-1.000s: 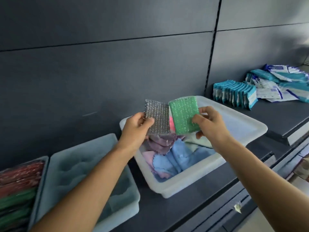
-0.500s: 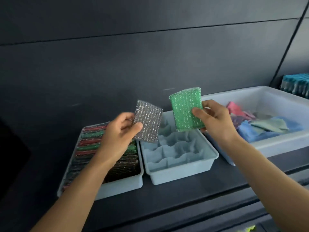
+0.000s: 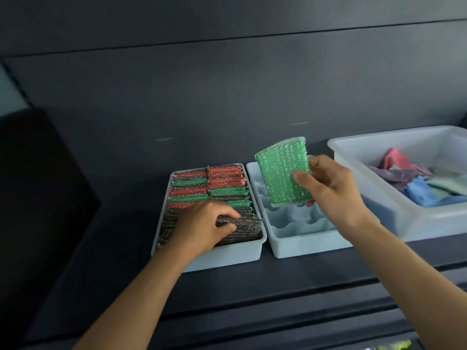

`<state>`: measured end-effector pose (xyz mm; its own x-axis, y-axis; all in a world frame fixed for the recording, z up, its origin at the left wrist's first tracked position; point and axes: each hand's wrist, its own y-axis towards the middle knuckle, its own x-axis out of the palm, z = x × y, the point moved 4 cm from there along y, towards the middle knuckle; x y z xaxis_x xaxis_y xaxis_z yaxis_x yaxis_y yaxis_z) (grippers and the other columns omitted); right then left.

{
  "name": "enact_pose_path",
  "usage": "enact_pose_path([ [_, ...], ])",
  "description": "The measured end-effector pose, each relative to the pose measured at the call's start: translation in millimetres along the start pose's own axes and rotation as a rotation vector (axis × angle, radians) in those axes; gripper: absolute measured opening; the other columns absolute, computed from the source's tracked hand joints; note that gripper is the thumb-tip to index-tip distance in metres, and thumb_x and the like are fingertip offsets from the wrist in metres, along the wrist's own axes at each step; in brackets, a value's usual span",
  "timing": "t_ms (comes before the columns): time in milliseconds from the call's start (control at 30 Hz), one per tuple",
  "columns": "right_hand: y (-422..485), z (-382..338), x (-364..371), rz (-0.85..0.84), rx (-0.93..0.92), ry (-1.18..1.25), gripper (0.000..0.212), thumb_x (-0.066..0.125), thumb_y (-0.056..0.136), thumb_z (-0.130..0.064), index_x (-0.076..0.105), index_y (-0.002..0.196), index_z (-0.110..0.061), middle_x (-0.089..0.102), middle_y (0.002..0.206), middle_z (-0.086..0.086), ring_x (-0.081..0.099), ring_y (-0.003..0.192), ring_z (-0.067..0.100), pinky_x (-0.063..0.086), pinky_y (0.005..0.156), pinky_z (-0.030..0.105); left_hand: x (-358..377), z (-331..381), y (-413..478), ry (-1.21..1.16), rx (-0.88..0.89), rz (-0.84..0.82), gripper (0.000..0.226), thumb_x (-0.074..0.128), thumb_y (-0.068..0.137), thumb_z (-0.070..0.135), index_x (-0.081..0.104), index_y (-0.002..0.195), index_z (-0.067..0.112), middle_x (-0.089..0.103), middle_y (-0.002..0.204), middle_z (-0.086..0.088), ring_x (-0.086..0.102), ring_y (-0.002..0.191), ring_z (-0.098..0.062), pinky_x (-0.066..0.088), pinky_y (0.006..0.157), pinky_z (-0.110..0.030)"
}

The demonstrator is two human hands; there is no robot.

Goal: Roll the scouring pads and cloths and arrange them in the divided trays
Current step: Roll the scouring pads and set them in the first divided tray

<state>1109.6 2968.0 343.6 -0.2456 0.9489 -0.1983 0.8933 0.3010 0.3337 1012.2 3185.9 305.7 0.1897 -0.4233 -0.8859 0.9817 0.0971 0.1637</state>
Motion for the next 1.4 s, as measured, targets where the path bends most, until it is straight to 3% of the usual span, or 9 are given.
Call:
enact_pose_path([
  [167,-17,-2,26,-0.248,-0.078,-0.081,0.012,0.076,0.08,-0.01,0.069,0.089,-0.015,0.067,0.082,0.01,0.059,0.069,0.015,0.051,0.063,0.026,12,-8,6,0.059,0.032,-0.006,0.025,0.074,0.084,0.032,0.071,0.109,0.031,0.063,0.117,0.012,0.057,0.105,-0.007,0.045,0.1,-0.034],
  [300,-24,12,44,-0.353,-0.041,-0.16,0.016,0.079,0.077,-0.021,0.07,0.087,-0.03,0.068,0.082,-0.012,0.056,0.066,0.0,0.042,0.068,0.015,14,-23,9,-0.202,0.006,-0.057,0.035,0.085,0.073,0.028,0.072,0.105,0.028,0.067,0.103,0.01,0.063,0.095,-0.01,0.053,0.086,-0.04],
  [400,-27,12,52,-0.327,-0.13,-0.323,0.018,0.077,0.08,-0.017,0.071,0.092,-0.029,0.063,0.077,-0.03,0.056,0.076,-0.01,0.037,0.071,0.007,6,-35,8,-0.358,-0.003,-0.073,0.037,0.08,0.077,0.012,0.073,0.109,0.03,0.072,0.099,0.012,0.065,0.091,-0.003,0.054,0.083,-0.026],
  [533,-30,-2,74,-0.427,-0.411,-0.716,0.021,0.067,0.087,-0.023,0.071,0.108,-0.024,0.066,0.1,-0.007,0.058,0.098,0.011,0.047,0.08,0.03,-2,-40,7,-0.4,-0.006,-0.08,0.032,0.074,0.082,0.006,0.073,0.097,0.034,0.073,0.094,0.011,0.065,0.085,0.0,0.053,0.078,-0.019],
  [733,-32,-1,123,-0.642,-0.453,-1.187,0.022,0.055,0.088,-0.01,0.065,0.105,-0.02,0.064,0.106,0.005,0.06,0.102,0.027,0.048,0.074,0.035,-2,-39,4,-0.359,-0.015,-0.114,0.028,0.076,0.083,0.012,0.075,0.105,0.028,0.073,0.097,0.013,0.066,0.09,-0.007,0.055,0.084,-0.027],
  [933,-25,10,123,-0.678,-0.42,-1.182,0.022,0.057,0.088,-0.017,0.066,0.108,-0.021,0.065,0.107,0.005,0.061,0.101,0.027,0.05,0.078,0.036,-2,-35,-1,-0.271,-0.006,-0.099,0.026,0.072,0.086,0.011,0.074,0.107,0.027,0.071,0.101,0.015,0.064,0.093,-0.001,0.053,0.088,-0.029],
  [1067,-19,6,105,-0.696,-0.281,-0.827,0.034,0.065,0.086,-0.027,0.062,0.119,-0.023,0.06,0.109,-0.006,0.058,0.097,0.013,0.047,0.085,0.031,-10,-32,-3,-0.221,-0.007,-0.08,0.027,0.064,0.093,0.015,0.069,0.116,0.029,0.068,0.106,0.017,0.061,0.097,0.004,0.052,0.091,-0.027],
  [1300,-1,17,38,-0.402,-0.203,-0.464,0.011,0.066,0.088,-0.014,0.071,0.095,-0.02,0.064,0.087,-0.01,0.059,0.079,0.002,0.043,0.071,0.013,-9,16,23,-0.357,0.095,0.061,0.029,0.063,0.093,0.019,0.066,0.121,0.025,0.068,0.108,0.016,0.06,0.099,0.008,0.047,0.086,-0.012],
  [1400,12,23,-2,-0.28,-0.213,-0.432,0.011,0.066,0.087,-0.008,0.074,0.088,-0.016,0.066,0.08,-0.01,0.058,0.071,0.003,0.042,0.067,0.01,6,50,49,-0.397,0.146,0.042,0.028,0.063,0.093,0.02,0.066,0.121,0.025,0.069,0.107,0.015,0.062,0.1,0.006,0.05,0.091,-0.02],
])
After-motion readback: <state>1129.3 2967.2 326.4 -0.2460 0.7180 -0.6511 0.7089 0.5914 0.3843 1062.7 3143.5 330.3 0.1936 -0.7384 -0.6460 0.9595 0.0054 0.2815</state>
